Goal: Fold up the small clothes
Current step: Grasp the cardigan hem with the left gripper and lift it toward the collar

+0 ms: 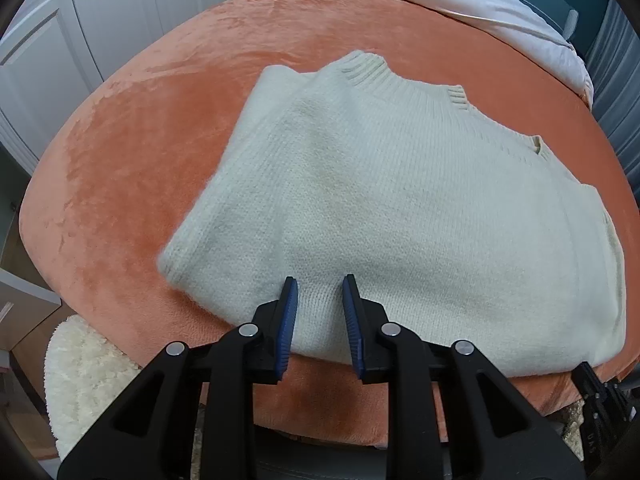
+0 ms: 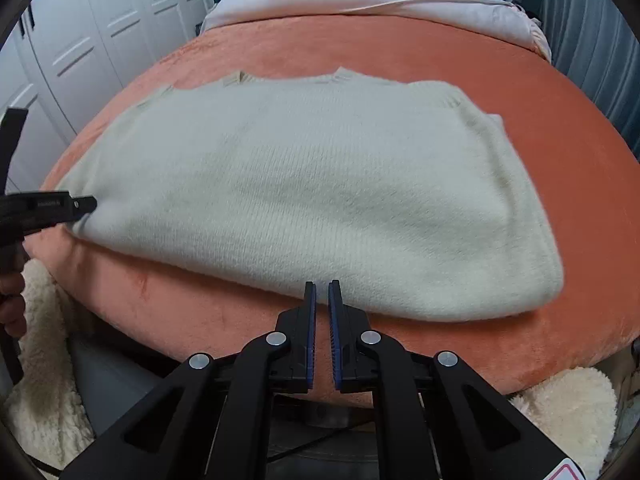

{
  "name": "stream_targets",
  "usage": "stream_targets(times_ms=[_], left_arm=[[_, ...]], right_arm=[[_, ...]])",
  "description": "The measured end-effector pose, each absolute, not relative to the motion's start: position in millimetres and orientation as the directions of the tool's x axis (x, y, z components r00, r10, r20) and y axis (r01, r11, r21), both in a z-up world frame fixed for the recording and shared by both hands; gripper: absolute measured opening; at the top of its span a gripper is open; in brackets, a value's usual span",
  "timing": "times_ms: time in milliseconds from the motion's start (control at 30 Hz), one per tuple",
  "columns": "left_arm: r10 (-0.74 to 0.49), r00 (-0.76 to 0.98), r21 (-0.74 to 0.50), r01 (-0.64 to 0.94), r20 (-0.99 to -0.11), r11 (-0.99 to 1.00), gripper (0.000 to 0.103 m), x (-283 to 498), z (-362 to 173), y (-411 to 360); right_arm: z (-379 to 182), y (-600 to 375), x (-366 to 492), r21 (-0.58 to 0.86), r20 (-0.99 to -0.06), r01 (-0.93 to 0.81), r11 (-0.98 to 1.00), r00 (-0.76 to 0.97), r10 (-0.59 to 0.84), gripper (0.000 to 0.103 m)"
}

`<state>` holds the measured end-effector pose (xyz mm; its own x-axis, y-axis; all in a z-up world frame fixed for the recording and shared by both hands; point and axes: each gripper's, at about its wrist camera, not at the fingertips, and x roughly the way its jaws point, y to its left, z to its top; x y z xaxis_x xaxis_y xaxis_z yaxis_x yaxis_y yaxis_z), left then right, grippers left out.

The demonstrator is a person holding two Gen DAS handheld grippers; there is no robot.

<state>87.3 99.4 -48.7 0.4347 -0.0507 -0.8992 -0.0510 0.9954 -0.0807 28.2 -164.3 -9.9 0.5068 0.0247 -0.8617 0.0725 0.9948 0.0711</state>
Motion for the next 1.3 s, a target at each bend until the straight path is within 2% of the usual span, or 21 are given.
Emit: stream_targets(times_ms=[100, 367, 633, 700, 767, 867, 1000, 1133, 1300], left_arm=[[-0.054, 0.433, -0.083, -0.049, -0.900, 0.995, 0.023, 87.2, -48.5, 99.8], [-0.045, 0.437, -0.071, -0.043, -0.899, 0.997, 0.023, 86.4, -48.8, 101.5], [-0.054, 0.434, -0.082, -0.046, -0.899, 0.996, 0.024, 86.4, -48.1, 100.8], [-0.086, 0.437, -0.118, -0.048, -0.895, 0.992, 0.030, 84.4, -44.7, 102.6], [-0.141, 0.465, -0.189, -0.059, -0.874, 0.980, 0.042, 76.8, -34.7, 108.6], [-0.140, 0.516, -0.219, -0.094, -0.845, 0.971, 0.054, 64.0, -19.6, 122.8], [-0.139, 0.513, -0.258, -0.169, -0.847, 0.951, 0.056, 63.1, -22.1, 147.5], [-0.184, 0.490, -0.343, -0.258, -0.852, 0.903, 0.056, 66.4, -36.5, 169.9], [-0.248, 0.496, -0.446, -0.332, -0.832, 0.831, 0.073, 69.1, -52.4, 185.0]], right_arm=[[-20.2, -161.0, 31.0, 0.070, -0.880, 0.076, 0.995, 0.474, 0.025, 0.007], [12.9, -144.8, 36.1, 0.125, -0.827, 0.036, 0.991, 0.555, 0.085, 0.007], [-10.7, -123.3, 55.7, 0.096, -0.858, 0.002, 0.995, 0.508, 0.081, 0.007], [-11.7, -123.4, 57.8, 0.097, -0.861, 0.003, 0.995, 0.501, 0.082, 0.007], [-2.3, -124.7, 57.1, 0.117, -0.854, 0.014, 0.993, 0.512, 0.094, 0.007], [19.4, -120.5, 55.6, 0.154, -0.820, 0.002, 0.988, 0.558, 0.127, 0.007], [28.7, -103.0, 65.2, 0.185, -0.807, -0.045, 0.982, 0.563, 0.178, 0.007], [4.0, -79.8, 82.7, 0.157, -0.841, -0.082, 0.984, 0.512, 0.177, 0.007], [-8.2, -74.6, 91.7, 0.146, -0.850, -0.081, 0.986, 0.500, 0.167, 0.004]])
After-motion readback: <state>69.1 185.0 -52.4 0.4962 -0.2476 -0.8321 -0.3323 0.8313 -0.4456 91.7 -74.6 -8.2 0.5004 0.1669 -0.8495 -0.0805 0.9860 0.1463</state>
